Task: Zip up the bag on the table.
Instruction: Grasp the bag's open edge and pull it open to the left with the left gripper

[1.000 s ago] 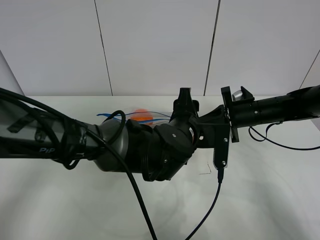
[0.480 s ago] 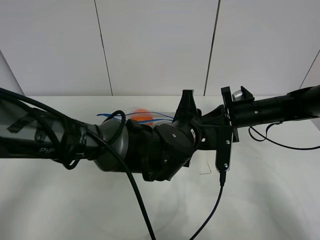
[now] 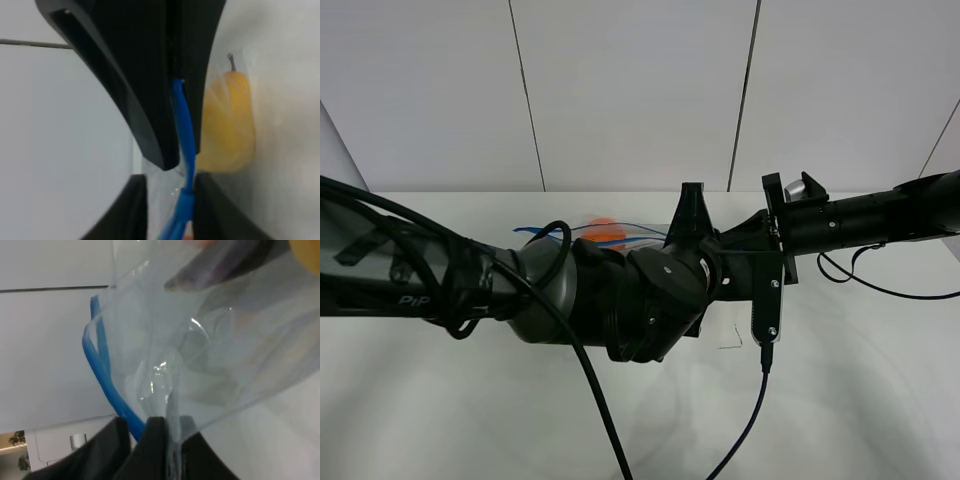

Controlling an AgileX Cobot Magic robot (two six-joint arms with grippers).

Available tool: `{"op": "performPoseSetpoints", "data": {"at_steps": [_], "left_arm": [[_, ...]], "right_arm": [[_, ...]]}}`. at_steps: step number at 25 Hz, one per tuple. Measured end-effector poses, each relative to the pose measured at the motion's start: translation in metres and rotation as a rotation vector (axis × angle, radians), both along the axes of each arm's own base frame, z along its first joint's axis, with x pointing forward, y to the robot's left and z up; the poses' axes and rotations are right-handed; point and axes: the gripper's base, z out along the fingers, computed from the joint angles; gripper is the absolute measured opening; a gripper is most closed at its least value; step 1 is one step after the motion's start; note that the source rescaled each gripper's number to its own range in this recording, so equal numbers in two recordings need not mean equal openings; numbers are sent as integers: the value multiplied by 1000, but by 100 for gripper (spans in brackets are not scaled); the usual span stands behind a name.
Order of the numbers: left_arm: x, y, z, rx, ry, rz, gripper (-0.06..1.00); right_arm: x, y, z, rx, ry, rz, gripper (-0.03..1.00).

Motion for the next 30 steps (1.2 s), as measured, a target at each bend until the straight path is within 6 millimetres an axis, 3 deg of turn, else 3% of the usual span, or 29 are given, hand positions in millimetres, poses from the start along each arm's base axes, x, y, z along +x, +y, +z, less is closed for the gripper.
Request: {"op": "performPoseSetpoints", "data": {"at_steps": [7, 20, 30], "left_arm": [[0, 0, 0, -4, 8, 2, 0], [1, 3, -3, 81, 11, -36, 0], [19, 19, -3, 105, 3, 58, 0]], "right_arm": [[0, 0, 0, 3, 0, -3, 0], [0, 0, 0, -8, -18, 13, 0], [1, -9, -1, -19, -25, -8, 0]]}}
